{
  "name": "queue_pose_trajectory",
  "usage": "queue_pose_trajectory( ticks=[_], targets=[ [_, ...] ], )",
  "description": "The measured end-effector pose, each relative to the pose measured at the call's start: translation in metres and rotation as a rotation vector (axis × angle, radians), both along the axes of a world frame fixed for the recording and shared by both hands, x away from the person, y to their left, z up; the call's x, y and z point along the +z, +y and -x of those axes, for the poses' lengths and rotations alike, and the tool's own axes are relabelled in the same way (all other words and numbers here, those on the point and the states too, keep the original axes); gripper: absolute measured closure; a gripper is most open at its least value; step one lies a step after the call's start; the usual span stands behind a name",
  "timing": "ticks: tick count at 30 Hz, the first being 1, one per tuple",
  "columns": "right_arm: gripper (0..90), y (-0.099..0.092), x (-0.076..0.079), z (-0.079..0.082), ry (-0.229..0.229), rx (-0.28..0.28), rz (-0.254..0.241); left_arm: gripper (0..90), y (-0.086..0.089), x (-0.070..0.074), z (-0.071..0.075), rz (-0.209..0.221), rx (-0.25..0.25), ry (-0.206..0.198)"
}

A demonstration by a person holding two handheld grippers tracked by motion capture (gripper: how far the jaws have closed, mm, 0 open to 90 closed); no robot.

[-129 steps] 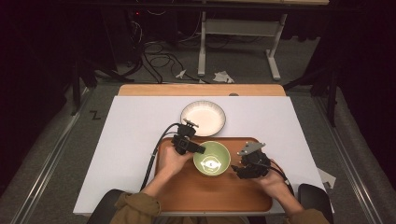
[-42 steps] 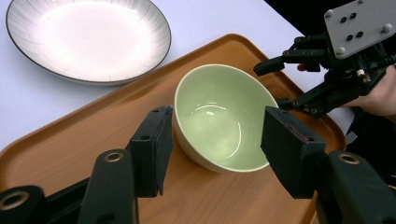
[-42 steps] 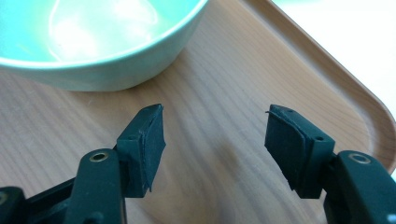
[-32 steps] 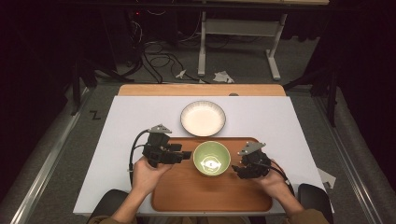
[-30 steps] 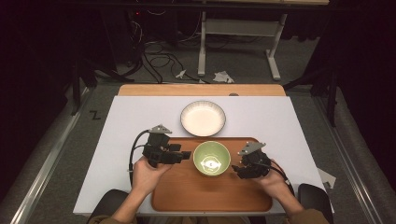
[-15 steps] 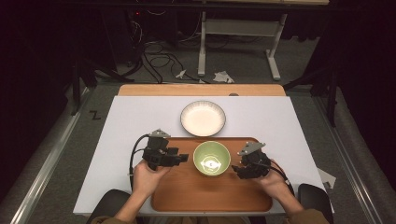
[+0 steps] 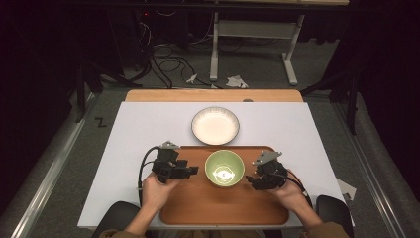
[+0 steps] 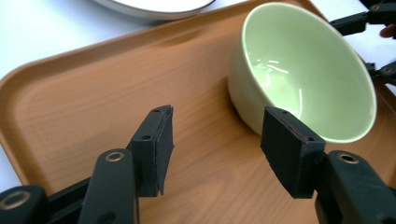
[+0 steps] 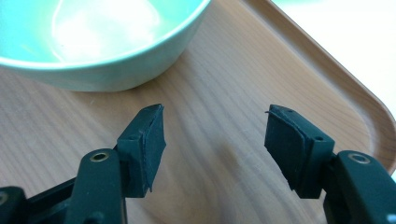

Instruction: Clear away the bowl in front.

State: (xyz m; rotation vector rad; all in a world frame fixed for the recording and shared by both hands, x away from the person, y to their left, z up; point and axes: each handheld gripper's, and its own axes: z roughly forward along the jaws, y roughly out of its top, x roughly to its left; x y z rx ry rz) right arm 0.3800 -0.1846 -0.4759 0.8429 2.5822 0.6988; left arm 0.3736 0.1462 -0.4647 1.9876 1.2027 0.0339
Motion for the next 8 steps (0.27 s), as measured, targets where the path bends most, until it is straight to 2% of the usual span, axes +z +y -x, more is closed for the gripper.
queue_pose_trajectory(
  ticks=[2,4,8],
  targets=[
    [38.1,-0.0001,0.0004,0.0,0.004,0.001,0.003,44.0,0.0003,-0.0014,-0.0003,0.01,0.006,0.005],
    [38.2,0.0001,-0.0003,0.0001,-0.006,-0.005,-0.005,44.0,0.0023,0.0,0.0004,0.02,0.003,-0.015],
    [38.1,0.0001,-0.0003,-0.0003,0.0,-0.008,-0.006,43.7,0.0022,-0.0002,0.0005,0.028,0.0,-0.017]
  ],
)
